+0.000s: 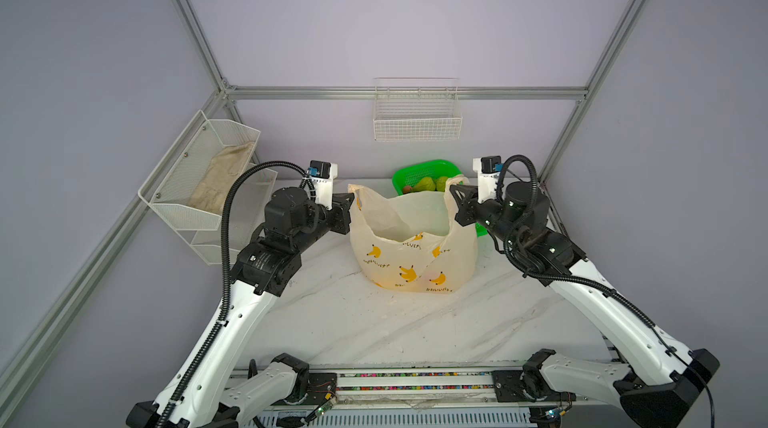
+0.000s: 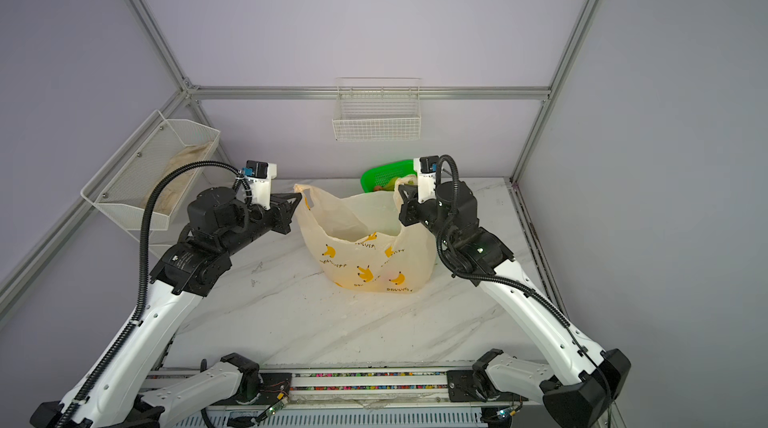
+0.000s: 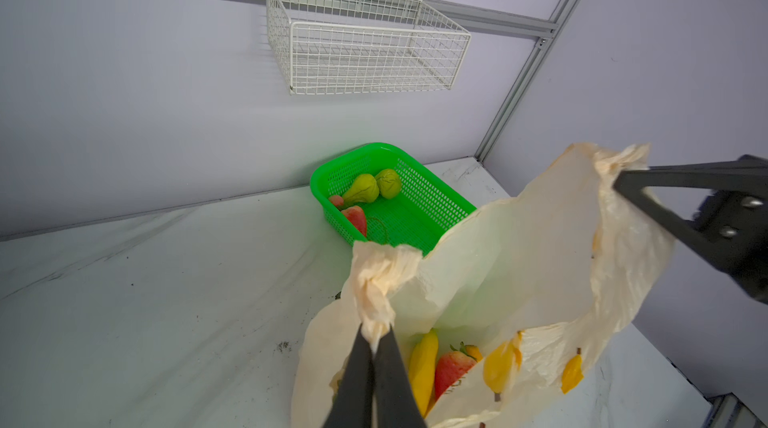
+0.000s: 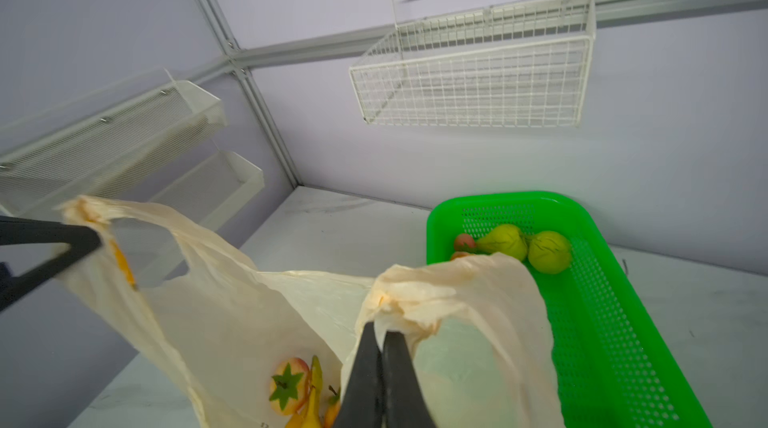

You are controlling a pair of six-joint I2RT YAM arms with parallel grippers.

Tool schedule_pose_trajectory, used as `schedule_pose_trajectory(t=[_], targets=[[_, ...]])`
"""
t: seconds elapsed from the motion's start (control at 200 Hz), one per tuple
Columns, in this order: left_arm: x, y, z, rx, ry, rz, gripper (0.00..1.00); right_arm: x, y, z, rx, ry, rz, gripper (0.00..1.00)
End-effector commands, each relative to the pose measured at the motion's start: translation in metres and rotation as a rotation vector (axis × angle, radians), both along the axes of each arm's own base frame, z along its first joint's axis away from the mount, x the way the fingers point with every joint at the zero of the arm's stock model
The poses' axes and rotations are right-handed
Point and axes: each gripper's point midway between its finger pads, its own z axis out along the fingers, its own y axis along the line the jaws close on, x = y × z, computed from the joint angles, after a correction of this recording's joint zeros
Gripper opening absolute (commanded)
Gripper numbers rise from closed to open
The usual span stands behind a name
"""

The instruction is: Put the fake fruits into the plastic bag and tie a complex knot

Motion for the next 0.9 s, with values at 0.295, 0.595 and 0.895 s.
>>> schedule_pose_trajectory(t=[0.295,0.595,0.895], targets=[[-0.023,-0.008,0.02,-0.092,0.008,-0.081,0.0,0.001,-0.02,0.028,-0.15,-0.08,-0.068,0.0],[-0.028,-0.001,0.021,-0.088,0.005,-0.055,0.0,-0.002,-0.036,0.048,-0.169,-0.131,-0.106,0.0],[-0.033,-0.017,0.013,-0.129,0.045,-0.143,0.0,0.038,-0.053,0.006,-0.36,0.017,-0.269,0.54]])
